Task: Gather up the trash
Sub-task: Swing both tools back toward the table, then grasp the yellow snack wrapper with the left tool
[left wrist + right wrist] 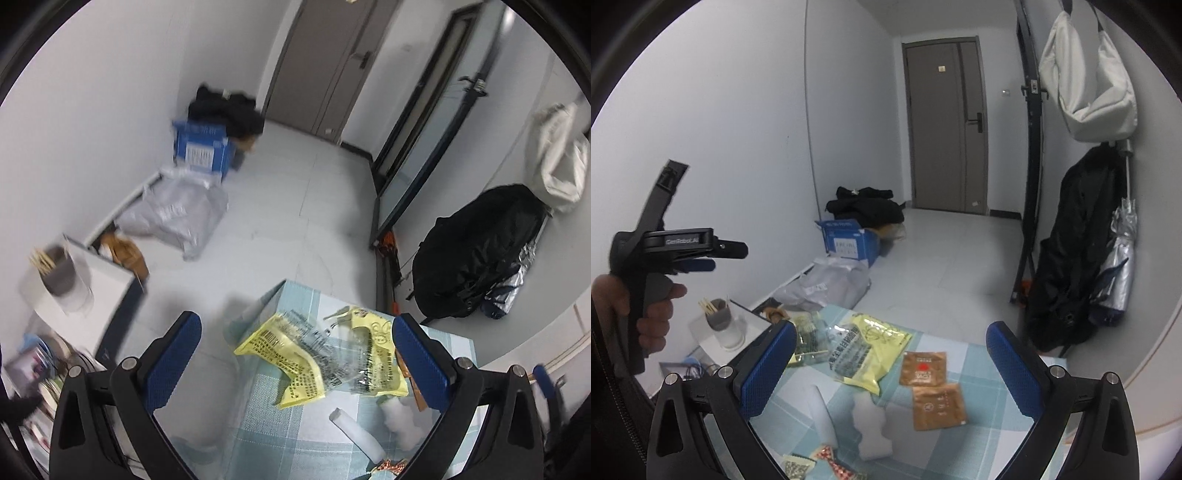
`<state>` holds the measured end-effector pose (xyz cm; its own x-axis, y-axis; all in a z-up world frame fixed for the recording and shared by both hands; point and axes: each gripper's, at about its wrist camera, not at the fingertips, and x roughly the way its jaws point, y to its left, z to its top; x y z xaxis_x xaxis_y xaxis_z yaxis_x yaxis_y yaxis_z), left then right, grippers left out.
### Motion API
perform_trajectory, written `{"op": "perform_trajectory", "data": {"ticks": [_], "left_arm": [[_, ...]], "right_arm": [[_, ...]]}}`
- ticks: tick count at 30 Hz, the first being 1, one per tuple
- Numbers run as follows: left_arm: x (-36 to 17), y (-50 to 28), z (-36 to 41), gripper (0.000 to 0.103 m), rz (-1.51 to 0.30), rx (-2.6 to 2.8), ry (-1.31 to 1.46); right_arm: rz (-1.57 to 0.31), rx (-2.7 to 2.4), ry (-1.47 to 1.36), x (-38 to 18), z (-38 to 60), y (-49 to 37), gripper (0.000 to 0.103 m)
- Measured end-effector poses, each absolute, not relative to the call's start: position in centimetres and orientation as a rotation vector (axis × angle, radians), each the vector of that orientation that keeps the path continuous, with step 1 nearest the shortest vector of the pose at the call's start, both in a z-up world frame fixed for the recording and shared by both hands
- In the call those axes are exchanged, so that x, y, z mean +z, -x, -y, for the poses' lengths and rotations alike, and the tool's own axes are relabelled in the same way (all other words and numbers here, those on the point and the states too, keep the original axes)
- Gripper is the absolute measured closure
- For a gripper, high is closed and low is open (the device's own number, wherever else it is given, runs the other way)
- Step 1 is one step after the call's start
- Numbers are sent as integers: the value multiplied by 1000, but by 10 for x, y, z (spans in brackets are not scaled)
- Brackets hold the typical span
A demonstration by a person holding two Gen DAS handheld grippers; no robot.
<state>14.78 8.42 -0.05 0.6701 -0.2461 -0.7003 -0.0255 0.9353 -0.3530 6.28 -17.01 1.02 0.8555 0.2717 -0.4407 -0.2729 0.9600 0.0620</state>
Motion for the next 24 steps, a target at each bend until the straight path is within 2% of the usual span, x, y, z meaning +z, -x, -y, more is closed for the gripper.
{"op": "perform_trajectory", "data": {"ticks": [10,13,21,24], "left_arm": [[-64,-195,-90,2,-1111,-143,438],[-72,-201,-97,2,-1140,-142,503],[-97,-215,-90,2,-1215,-112,411],[-109,-217,-91,5,-1253,-107,397]], "right_arm": [[-558,278,-6,-20,175,-91,0],[-574,285,-18,-24,176,-97,0],[-649,310,-51,-38,178,-111,0],[-663,314,-60,-40,179,-114,0]]}}
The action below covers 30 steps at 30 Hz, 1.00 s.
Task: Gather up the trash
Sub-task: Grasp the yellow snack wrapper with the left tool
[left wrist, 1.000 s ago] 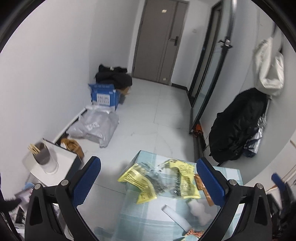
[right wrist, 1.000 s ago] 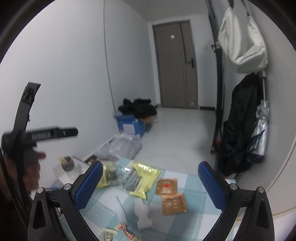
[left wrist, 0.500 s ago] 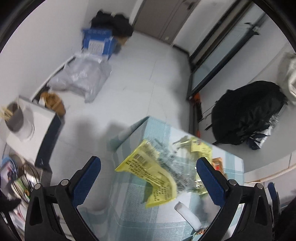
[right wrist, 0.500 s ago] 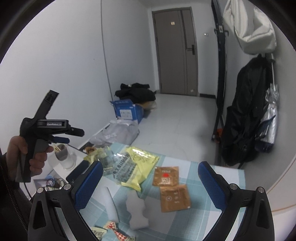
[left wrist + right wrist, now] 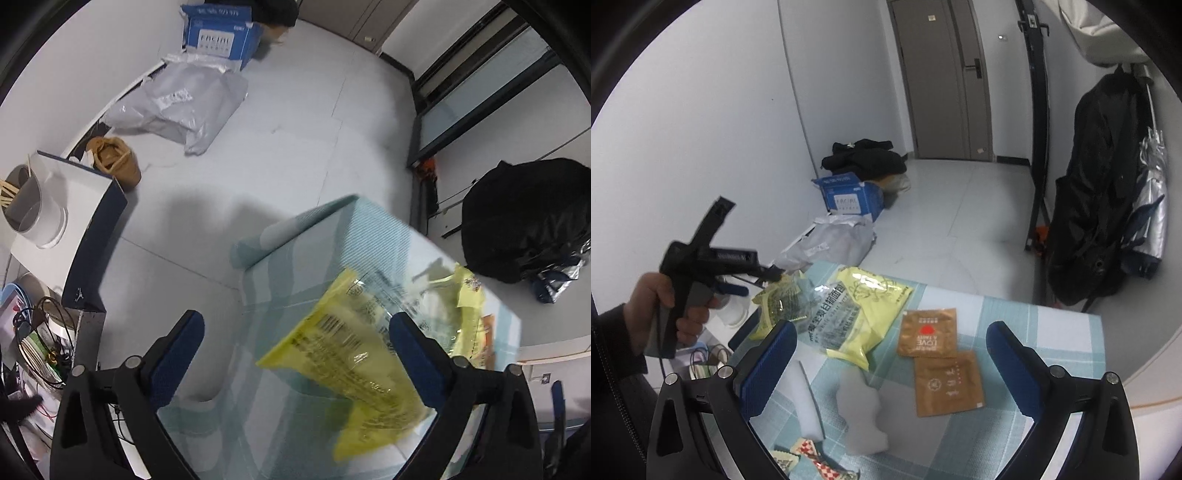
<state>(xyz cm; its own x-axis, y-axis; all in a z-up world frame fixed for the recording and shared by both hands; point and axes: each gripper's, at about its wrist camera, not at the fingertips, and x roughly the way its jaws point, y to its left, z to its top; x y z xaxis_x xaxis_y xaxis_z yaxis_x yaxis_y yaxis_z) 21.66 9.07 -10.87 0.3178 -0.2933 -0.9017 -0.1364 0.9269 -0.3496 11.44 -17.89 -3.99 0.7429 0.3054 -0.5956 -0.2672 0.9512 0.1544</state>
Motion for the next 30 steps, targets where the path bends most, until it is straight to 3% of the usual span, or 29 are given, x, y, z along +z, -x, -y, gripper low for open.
{"op": "perform_trajectory", "data": {"ticks": [6,12,17,18,30], "left_arm": [[-108,-216,-84,7,-1243,-135,377],[-101,-214,-72,42,-1223,-168,322],[-93,-207,-64,55,-1215,-136,238],[-94,-207,-63,64,-1218,-127,223],[-87,-197,-67,80,-1187,-109,197]], "right_arm": [[-676,329,-98,-39,181,-121,0],[-682,345,-101,-37,180,-120,0],[-703,352,-114,-37,180,-120,0],[-710,355,-118,-38,181,-121,0],[-778,347,-116,-51,178,-122,0]]}}
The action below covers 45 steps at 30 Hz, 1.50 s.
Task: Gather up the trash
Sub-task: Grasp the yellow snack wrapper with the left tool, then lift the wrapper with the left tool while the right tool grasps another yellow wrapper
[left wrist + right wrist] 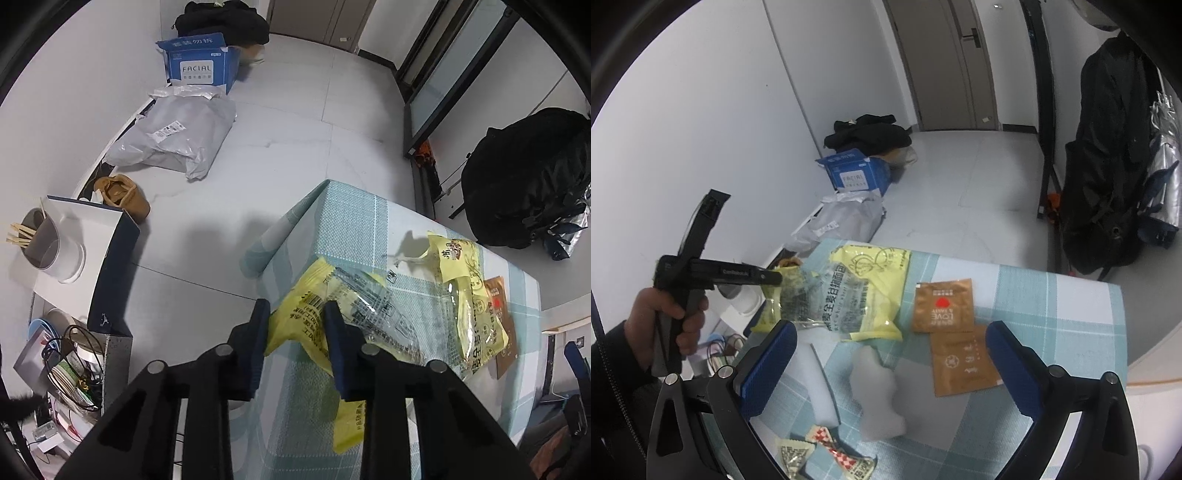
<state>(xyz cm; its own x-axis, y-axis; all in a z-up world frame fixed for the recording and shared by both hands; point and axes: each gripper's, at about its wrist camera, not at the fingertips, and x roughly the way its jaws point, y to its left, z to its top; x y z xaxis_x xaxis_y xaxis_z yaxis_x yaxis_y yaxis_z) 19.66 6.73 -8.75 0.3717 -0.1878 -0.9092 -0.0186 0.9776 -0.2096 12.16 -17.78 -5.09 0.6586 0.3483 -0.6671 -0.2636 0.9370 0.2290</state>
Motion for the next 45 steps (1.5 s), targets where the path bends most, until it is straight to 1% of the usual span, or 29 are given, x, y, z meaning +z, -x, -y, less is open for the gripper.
{"op": "perform_trajectory", "data": {"ticks": [2,4,6,7,8,16,27,33,37,40,45], "left_arm": [[-86,-193,-66,82,-1181,-104,181],[-83,-191,-65,86,-1173,-109,172],[-82,-187,-64,87,-1165,-114,168],[-81,-186,-64,92,-1161,-116,164],[-79,-184,-65,93,-1157,-121,163],[-71,-171,-70,97,-1114,-147,173],[-53,-156,-80,98,-1049,-164,208],[-36,-151,-94,98,-999,-185,272],[-26,-148,-101,98,-959,-192,304],[-19,-147,-106,98,-928,-194,318],[-13,-150,-117,98,-904,-190,350]], "right_arm": [[-777,340,-107,-51,178,-120,0],[-779,338,-108,-52,179,-118,0],[-777,334,-107,-51,180,-115,0],[-777,332,-105,-51,180,-114,0],[-778,330,-104,-52,180,-113,0],[-782,323,-109,-53,182,-105,0],[-787,328,-140,-51,185,-98,0],[-794,334,-188,-33,190,-109,0],[-816,358,-187,-20,184,-135,0],[-877,394,-178,-15,168,-170,0],[-995,427,-130,-28,133,-221,1]]}}
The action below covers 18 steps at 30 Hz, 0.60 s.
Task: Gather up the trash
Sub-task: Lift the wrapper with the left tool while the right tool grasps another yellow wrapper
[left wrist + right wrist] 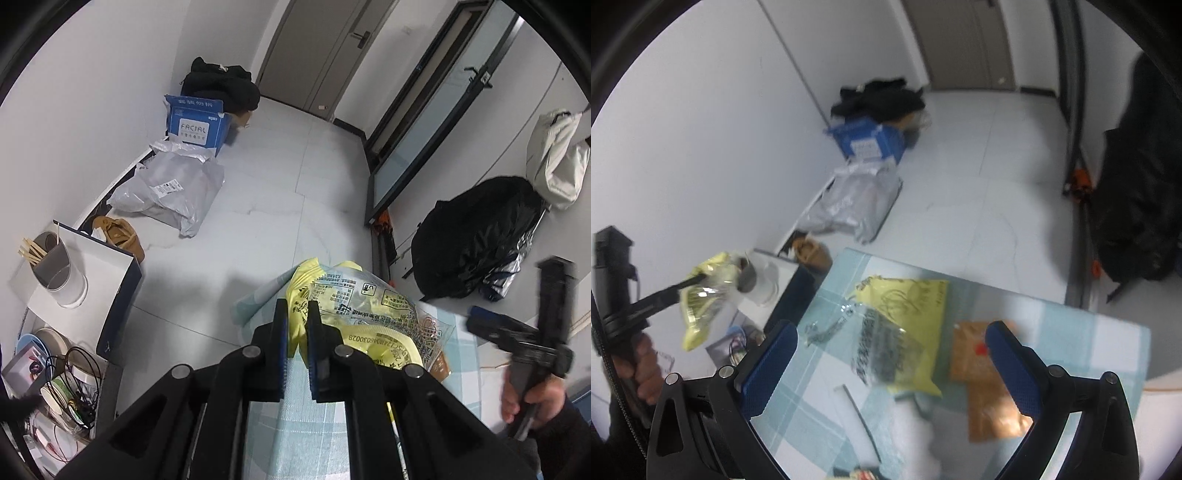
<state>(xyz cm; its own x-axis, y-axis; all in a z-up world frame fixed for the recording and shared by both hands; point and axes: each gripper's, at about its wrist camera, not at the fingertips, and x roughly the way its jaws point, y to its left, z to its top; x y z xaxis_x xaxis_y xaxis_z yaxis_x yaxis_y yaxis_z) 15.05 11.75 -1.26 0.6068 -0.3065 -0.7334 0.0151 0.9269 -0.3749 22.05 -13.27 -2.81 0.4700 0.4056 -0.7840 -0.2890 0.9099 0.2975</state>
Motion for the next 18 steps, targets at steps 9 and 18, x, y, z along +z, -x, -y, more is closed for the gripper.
{"op": "perform_trajectory", "data": {"ticks": [9,18], "left_arm": [[-13,-151,-134,98,-892,-180,403],[-13,-154,-137,98,-899,-181,419]], "right_arm": [[-1237,347,57,-111,83,-291,22],[-1230,331,106,-124,77,-295,53]]}}
